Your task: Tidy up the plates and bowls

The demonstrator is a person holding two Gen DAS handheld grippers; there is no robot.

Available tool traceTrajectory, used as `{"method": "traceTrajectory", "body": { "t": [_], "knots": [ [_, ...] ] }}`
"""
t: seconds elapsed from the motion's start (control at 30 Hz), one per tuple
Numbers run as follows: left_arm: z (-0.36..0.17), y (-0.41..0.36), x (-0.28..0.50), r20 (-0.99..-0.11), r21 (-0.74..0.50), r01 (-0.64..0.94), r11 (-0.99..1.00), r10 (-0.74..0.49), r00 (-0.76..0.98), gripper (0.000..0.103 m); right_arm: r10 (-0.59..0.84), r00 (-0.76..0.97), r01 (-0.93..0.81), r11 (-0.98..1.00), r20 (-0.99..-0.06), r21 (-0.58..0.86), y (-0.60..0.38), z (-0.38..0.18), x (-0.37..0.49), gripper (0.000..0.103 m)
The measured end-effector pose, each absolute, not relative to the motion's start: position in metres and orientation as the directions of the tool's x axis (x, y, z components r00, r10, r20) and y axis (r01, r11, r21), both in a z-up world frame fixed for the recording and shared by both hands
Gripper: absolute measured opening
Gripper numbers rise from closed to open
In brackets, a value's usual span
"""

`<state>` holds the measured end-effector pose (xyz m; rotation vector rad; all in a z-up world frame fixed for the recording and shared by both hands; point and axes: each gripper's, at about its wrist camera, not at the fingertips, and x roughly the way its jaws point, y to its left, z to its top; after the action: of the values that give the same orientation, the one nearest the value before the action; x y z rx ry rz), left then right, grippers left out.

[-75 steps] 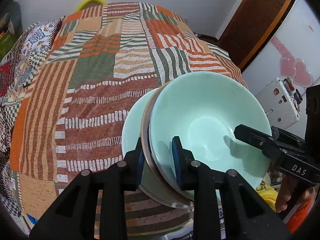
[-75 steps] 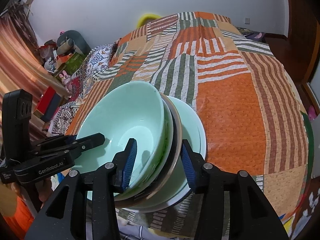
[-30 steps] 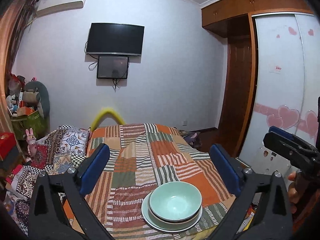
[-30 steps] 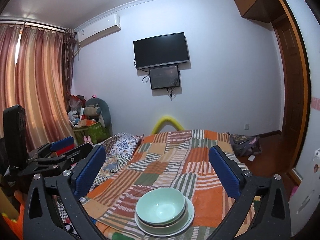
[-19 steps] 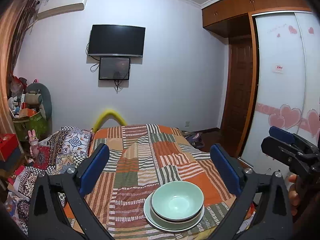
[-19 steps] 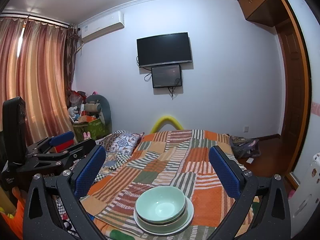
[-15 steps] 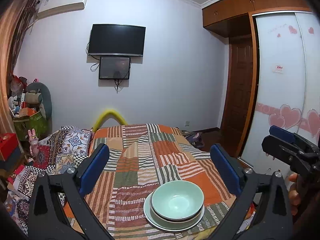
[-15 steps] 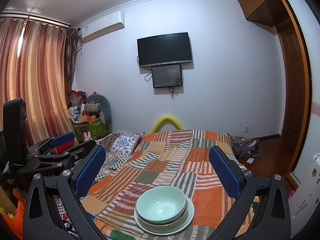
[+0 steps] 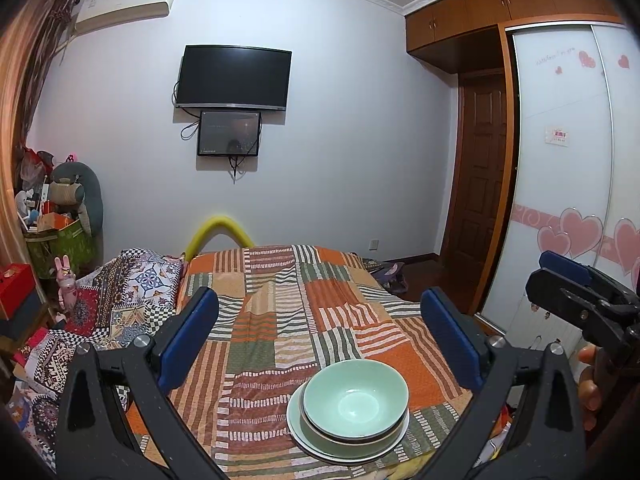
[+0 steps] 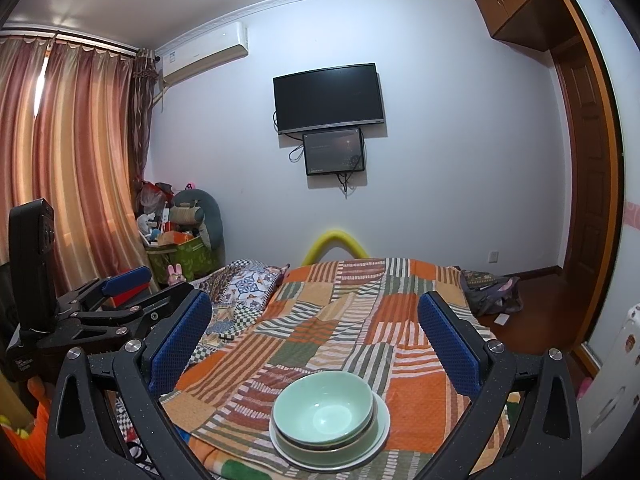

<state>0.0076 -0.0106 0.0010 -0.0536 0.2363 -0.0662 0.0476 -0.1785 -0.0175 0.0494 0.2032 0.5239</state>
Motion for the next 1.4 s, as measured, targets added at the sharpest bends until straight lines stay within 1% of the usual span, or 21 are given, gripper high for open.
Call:
{"method": "traceTrajectory", "body": {
  "t": [0.83,1.1,1.23,1.4],
  "knots": [
    [-0.0008,-0.009,0.0058,-0.225,-0.062,0.06,0.996,-0.072,0.972,0.103,0.505,0.844,-0.497,0.863,-0.182,0.091,-0.1794,-0.0167,0.0455,0.103],
    [-0.0001,-0.0092,0.0044,-0.206,-0.059,0.059,0.997,-0.07,0.976,0.103,0.505,0.844,-0.496,0.863,-0.182,0.092,-0.1798,-0.0175,0.0461,0.103],
    [-0.0005,-0.0097,0.0072,-0.224,-0.061,0.085,0.995,-0.096,0.97,0.103,0.505,0.844,-0.496,0.863,-0.184,0.092,-0.1794,-0.0177,0.0461,0.103],
    [-0.0016,-0.0091,0.0084,-0.231,-0.061,0.083,0.995,-0.095,0.968,0.103,0.505,0.842,-0.496,0.863,-0.191,0.094,-0.179,-0.0188,0.0471,0.103]
  ]
}}
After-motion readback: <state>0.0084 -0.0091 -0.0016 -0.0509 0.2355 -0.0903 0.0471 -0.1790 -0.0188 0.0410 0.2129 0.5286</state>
